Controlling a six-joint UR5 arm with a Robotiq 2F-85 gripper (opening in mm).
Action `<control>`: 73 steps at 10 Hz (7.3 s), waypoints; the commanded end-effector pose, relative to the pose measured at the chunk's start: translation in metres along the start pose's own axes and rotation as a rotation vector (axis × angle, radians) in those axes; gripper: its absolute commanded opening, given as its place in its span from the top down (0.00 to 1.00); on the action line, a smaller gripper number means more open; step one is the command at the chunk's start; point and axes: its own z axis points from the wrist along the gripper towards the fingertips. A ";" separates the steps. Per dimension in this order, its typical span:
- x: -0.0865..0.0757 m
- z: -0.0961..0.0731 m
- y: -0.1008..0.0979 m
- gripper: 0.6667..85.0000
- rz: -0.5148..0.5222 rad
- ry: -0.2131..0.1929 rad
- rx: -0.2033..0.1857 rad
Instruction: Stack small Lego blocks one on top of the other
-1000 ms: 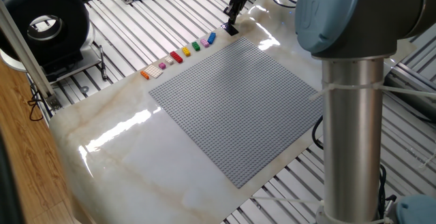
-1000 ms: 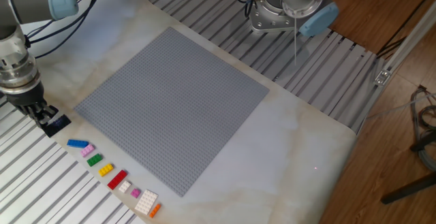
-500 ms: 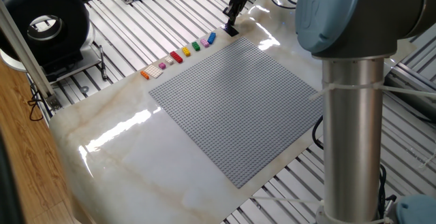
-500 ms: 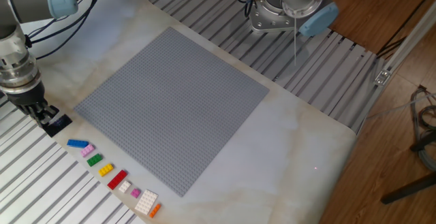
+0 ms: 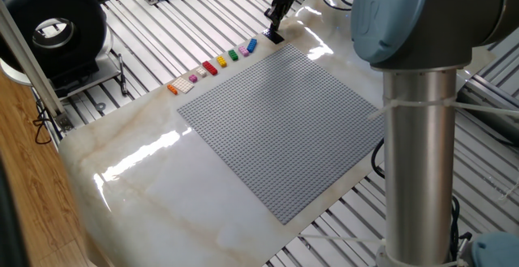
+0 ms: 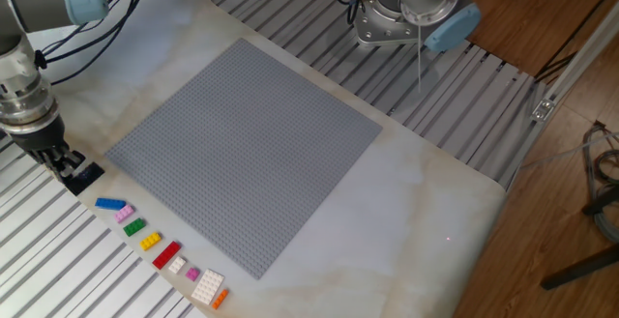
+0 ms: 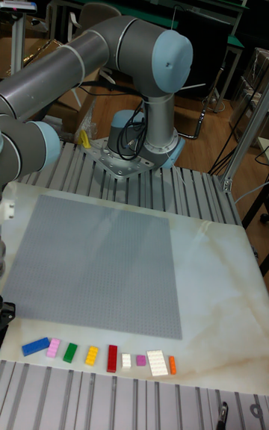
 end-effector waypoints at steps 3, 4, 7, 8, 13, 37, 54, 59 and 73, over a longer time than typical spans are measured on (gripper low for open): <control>0.002 -0.005 -0.004 1.00 -0.016 0.014 0.013; 0.002 -0.007 -0.003 1.00 -0.005 0.025 0.012; -0.001 -0.018 0.013 1.00 0.074 0.063 0.022; -0.006 -0.021 0.026 1.00 0.131 0.071 0.033; -0.010 -0.017 0.030 1.00 0.112 0.055 0.075; 0.015 -0.019 0.016 0.25 0.118 0.088 0.019; 0.005 -0.018 0.025 0.00 0.086 0.057 -0.015; 0.001 -0.007 0.028 0.06 0.143 0.027 -0.024; 0.005 0.004 0.032 0.33 0.164 0.013 -0.043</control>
